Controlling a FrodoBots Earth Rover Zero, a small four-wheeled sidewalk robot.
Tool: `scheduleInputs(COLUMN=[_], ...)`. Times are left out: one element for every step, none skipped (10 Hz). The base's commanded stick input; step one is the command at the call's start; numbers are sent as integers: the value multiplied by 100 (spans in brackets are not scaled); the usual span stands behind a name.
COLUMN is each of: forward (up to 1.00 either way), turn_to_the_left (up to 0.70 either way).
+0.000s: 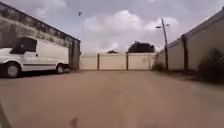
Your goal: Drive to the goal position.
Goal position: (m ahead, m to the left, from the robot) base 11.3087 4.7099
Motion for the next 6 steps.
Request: scheduleInputs(forward=[70, 70, 70, 70, 70, 70], turn_to_the_left=[0, 0, 0, 0, 0, 0])
